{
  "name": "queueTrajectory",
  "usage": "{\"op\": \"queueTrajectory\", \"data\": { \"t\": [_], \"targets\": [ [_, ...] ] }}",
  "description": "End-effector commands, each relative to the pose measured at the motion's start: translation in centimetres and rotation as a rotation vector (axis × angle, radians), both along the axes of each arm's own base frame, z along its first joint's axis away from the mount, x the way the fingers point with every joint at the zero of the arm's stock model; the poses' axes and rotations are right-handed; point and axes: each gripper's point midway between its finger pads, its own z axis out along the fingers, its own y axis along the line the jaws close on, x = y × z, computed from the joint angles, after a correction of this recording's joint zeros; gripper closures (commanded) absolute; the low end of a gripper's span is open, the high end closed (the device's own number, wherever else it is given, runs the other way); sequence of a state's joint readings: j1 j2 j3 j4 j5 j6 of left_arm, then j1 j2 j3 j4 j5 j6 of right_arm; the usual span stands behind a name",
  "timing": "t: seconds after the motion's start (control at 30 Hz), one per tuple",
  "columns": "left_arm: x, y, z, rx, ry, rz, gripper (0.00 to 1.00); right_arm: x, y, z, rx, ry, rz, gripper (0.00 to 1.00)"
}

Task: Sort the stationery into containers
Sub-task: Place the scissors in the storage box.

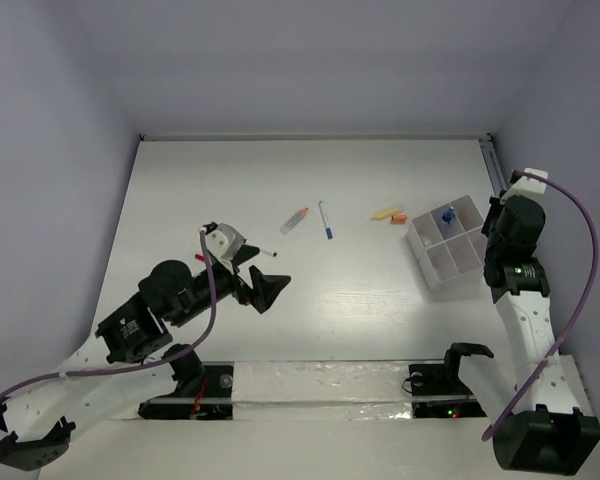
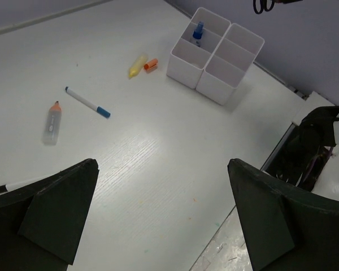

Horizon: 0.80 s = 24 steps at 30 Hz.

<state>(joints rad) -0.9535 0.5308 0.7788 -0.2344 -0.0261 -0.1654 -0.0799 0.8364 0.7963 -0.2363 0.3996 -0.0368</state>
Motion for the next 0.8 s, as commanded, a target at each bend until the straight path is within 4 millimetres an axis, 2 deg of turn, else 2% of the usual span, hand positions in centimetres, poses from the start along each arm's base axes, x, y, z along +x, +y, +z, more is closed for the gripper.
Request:
{"op": "queueTrajectory", "data": {
  "t": [0.0, 0.1, 0.3, 0.37, 0.43, 0.57, 0.67, 0.77],
  "targets": [
    [-0.7, 0.6, 3.1, -0.096, -0.074, -0.018, 0.01, 0.0, 0.0, 1.0, -0.065, 0.019, 0.117, 1.00],
    [-1.0, 0.9, 3.3, -0.109, -0.082, -0.018, 0.01, 0.2, 0.6, -0.1, -0.025, 0.029, 0.176, 1.00],
    [-1.2, 1.2, 3.7, -0.123, -0.090, -0.018, 0.01, 2.6, 2.2, -3.2, 0.056, 0.135, 0.316, 1.00],
    [-1.2, 1.3, 3.7, -0.123, -0.090, -0.018, 0.01, 3.1, 2.6, -3.5, 0.075, 0.145, 0.342, 1.00],
    [-1.2, 1.3, 3.7, -0.122, -0.091, -0.018, 0.01, 3.5, 2.1, -4.9, 0.087, 0.191, 0.333, 1.00],
    [-1.0, 1.2, 3.3, -0.111, -0.082, -0.007, 0.01, 4.0, 0.8, -5.5, 0.088, 0.179, 0.288, 1.00],
    [-0.9, 1.1, 3.0, -0.102, -0.076, -0.007, 0.01, 4.0, 0.9, -6.6, 0.096, 0.199, 0.295, 1.00],
    [-1.0, 1.1, 3.2, -0.108, -0.078, -0.010, 0.01, 3.5, 0.2, -7.4, 0.087, 0.218, 0.262, 1.00]
  ]
}}
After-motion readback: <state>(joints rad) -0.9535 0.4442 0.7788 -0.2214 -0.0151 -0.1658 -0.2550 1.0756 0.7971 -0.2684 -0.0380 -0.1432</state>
